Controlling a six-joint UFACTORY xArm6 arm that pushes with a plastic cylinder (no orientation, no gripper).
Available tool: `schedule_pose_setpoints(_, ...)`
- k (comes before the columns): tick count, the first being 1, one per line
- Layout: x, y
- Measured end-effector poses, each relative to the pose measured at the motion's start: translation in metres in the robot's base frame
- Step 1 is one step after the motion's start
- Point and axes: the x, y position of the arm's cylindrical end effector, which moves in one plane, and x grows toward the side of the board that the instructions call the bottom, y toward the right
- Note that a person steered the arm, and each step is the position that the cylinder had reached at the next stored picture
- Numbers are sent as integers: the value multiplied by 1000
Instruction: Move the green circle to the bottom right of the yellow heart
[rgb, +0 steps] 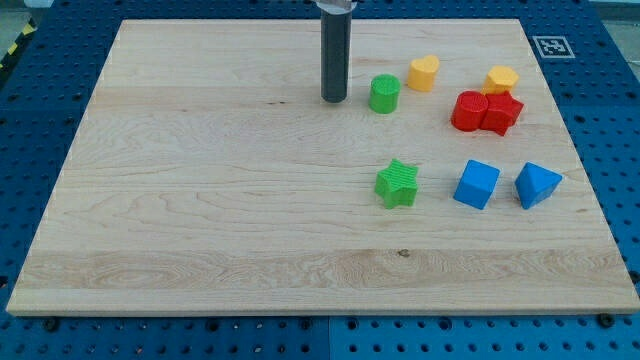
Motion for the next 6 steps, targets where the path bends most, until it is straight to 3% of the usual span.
schedule_pose_setpoints(2,8,38)
schedule_pose_setpoints(4,6,118)
schedule_pose_setpoints(6,12,129)
